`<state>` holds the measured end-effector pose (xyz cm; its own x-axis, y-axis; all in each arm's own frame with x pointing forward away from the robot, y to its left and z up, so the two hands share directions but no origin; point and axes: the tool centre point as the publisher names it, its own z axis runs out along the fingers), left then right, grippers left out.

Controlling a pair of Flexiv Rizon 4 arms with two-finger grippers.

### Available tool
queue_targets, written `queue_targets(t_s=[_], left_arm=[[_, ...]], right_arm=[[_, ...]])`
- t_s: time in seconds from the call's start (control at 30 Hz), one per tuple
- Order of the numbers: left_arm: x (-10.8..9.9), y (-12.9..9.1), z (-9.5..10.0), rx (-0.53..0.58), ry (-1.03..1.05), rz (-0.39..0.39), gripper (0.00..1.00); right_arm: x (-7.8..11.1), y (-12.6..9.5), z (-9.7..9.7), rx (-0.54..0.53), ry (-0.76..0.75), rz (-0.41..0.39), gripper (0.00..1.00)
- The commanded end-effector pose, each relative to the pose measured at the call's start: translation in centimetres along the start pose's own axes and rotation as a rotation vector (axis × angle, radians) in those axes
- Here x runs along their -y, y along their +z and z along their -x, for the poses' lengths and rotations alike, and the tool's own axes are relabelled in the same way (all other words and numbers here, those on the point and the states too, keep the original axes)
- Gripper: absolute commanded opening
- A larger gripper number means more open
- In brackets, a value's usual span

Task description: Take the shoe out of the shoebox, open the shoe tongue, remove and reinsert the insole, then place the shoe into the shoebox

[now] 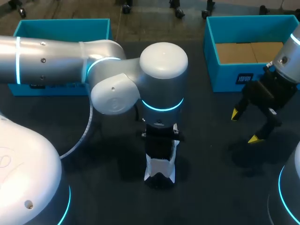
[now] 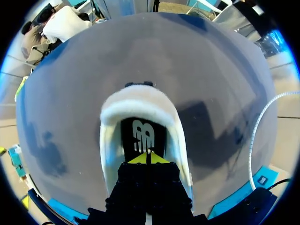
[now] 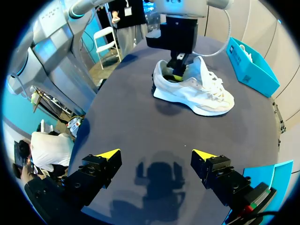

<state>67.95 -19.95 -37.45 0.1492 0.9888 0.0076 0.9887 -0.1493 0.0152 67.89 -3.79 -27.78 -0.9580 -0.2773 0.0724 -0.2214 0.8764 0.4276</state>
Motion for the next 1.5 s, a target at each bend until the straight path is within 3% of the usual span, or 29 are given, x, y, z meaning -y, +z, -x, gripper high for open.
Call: queue_targets(t_s=[0.03, 0.17, 0.2, 0.23, 0.27, 0.97, 1.5], left_arm=[[-0.8, 0.4, 0.2, -0.004, -0.021, 0.001, 0.00], [-1.1, 0.3, 0.4, -0.004, -0.032, 0.000, 0.47], [-1.1, 0.3, 0.5, -0.004, -0.030, -0.001, 0.75], [-1.1, 0.3, 0.5, -0.004, -0.029, 0.000, 0.94], [-1.1, 0.3, 0.5, -0.005, -0.028, -0.001, 1.00], [-0.5, -0.6, -0.2, 0.000, -0.065, 0.026, 1.00], [-4.8, -1.8, -0.5, 0.012, -0.115, -0.009, 1.00]], right_arm=[[0.0, 0.1, 0.0, 0.000, 0.000, -0.003, 1.00], [0.0, 0.1, 0.0, 0.000, 0.000, -0.003, 1.00], [0.0, 0.1, 0.0, 0.000, 0.000, -0.003, 1.00], [0.0, 0.1, 0.0, 0.000, 0.000, -0.003, 1.00], [0.0, 0.1, 0.0, 0.000, 0.000, -0.003, 1.00], [0.0, 0.1, 0.0, 0.000, 0.000, -0.003, 1.00], [0.0, 0.1, 0.0, 0.000, 0.000, -0.003, 1.00]])
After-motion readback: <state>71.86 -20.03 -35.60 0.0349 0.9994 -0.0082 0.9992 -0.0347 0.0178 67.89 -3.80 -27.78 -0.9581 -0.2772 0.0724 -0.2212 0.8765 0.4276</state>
